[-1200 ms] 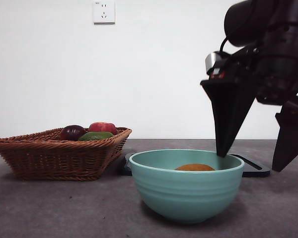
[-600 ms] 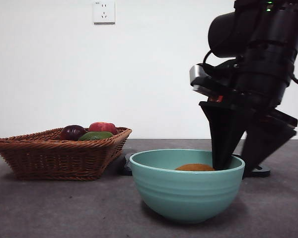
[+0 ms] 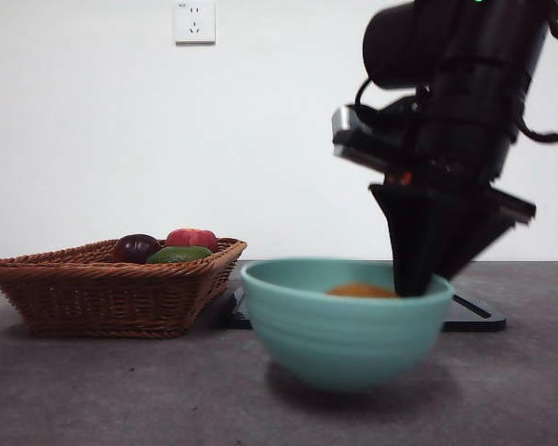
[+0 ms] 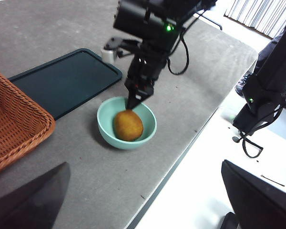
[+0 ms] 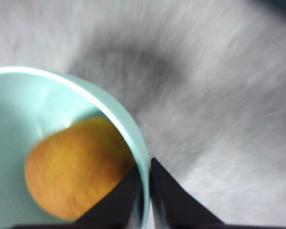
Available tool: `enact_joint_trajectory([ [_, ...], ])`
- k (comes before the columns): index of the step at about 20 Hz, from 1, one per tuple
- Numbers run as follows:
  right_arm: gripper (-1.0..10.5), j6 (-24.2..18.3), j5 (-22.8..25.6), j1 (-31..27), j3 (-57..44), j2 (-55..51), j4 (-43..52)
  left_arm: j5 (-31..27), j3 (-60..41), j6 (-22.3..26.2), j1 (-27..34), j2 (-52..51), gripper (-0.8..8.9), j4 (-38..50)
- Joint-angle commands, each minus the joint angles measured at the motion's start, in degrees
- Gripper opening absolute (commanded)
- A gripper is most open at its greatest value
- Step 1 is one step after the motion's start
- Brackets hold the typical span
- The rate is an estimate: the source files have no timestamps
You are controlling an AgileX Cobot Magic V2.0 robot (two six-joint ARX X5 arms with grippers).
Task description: Pick up the wifruite, put it on the bowl, pick up the plate, put it on desk
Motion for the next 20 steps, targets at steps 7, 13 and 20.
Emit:
enact_joint_trajectory([
  [7,0.1,-6.36,1.99,-4.48,24.0,13.6,-12.15,0.07,0.63,0.07,-0.48,0.07,5.0,0.66],
  [13,0.1,-12.35,4.02,-9.68,42.73,26.38,-20.5,0.07,0.63,0.09,-0.48,0.07,5.0,0.63],
  [20,0.1,-14.73,4.09,-13.94,49.99,34.45,-20.85,0.07,0.63,0.09,-0.48,0.07,5.0,0.66],
])
